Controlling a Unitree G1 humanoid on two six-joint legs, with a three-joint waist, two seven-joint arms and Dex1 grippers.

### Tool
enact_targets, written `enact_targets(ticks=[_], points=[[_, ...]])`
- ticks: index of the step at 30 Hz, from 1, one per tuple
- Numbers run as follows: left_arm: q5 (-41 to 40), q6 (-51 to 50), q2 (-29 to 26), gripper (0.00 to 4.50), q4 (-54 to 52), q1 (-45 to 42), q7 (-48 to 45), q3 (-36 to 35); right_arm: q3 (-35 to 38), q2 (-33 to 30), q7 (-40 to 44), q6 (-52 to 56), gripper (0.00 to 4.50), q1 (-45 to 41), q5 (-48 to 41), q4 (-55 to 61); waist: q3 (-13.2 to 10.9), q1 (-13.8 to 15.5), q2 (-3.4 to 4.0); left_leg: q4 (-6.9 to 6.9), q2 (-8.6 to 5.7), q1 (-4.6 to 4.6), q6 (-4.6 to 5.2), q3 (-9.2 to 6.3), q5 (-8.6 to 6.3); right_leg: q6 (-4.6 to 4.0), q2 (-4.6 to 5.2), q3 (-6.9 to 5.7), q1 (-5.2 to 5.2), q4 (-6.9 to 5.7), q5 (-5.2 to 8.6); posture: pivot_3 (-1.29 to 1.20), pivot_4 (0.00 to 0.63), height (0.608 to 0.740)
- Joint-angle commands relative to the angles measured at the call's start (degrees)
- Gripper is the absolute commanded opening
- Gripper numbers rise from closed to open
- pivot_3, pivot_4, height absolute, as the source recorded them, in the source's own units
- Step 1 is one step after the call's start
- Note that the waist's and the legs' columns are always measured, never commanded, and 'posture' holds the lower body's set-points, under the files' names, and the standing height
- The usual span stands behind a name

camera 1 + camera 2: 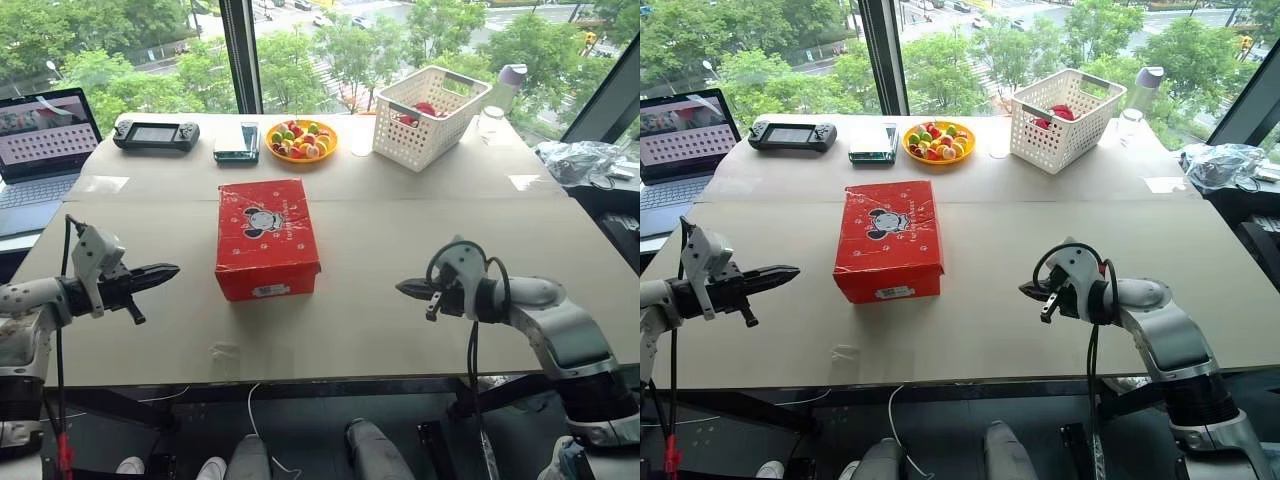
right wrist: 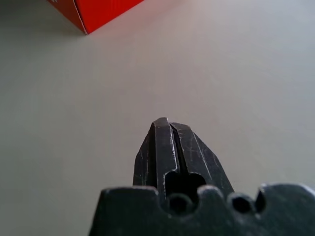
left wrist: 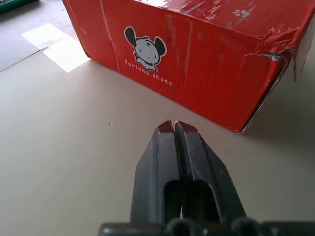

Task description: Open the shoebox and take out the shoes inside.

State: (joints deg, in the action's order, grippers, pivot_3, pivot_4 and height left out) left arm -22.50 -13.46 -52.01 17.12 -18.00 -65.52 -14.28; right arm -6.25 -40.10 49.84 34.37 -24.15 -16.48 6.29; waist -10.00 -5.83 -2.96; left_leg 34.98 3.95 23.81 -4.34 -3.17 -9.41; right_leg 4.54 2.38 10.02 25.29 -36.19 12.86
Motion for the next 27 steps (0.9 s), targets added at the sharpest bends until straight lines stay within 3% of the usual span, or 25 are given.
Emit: enact_targets(ticks=[1,8,15,22,27], points=[[3.8,2.3,2.4,0.02,1.6,-4.0,4.2,2.8,-2.3,5.4,-3.0,-2.8,0.00,-6.2,3.0,-6.4,0.0,0.0,0.00,0.02,0.00,-0.03,0.00,0.01,0.00,0.03,0.00,0.00,-0.03,0.01,-0.02,0.00,0.150,0.725],[7.7,6.2,8.7,0.02,5.6,-11.6,5.6,8.2,-5.2,19.4,-7.7,-13.9,0.00,-20.0,8.8,-29.7,0.0,-0.1,0.01,0.24,-0.01,0.00,-0.01,0.00,0.04,0.56,0.00,0.00,-0.12,0.01,-0.52,0.00,0.150,0.725],[8.9,7.3,12.3,0.02,5.9,-15.6,3.9,12.1,-4.7,24.1,-7.9,-20.6,0.00,-26.7,10.8,-41.7,0.0,0.3,0.03,0.08,-0.02,0.11,0.00,-0.05,0.05,0.54,0.00,-0.03,-0.12,0.10,-0.55,0.00,0.150,0.725],[9.8,8.1,15.7,0.02,6.8,-19.9,2.6,14.5,-7.4,27.9,-6.8,-14.8,0.00,-21.5,10.6,-28.9,0.0,0.2,0.04,0.09,-0.02,0.23,0.00,-0.21,0.05,0.30,0.00,-0.21,-0.07,0.04,-0.68,0.00,0.150,0.725],[11.2,9.6,18.8,0.02,10.1,-23.0,1.7,15.9,-6.3,24.3,-7.2,-8.3,0.00,-14.4,10.3,-16.4,0.0,0.5,0.06,0.15,-0.02,0.23,0.00,-0.27,0.06,0.48,0.00,-0.28,-0.10,0.00,-0.55,0.00,0.150,0.725]])
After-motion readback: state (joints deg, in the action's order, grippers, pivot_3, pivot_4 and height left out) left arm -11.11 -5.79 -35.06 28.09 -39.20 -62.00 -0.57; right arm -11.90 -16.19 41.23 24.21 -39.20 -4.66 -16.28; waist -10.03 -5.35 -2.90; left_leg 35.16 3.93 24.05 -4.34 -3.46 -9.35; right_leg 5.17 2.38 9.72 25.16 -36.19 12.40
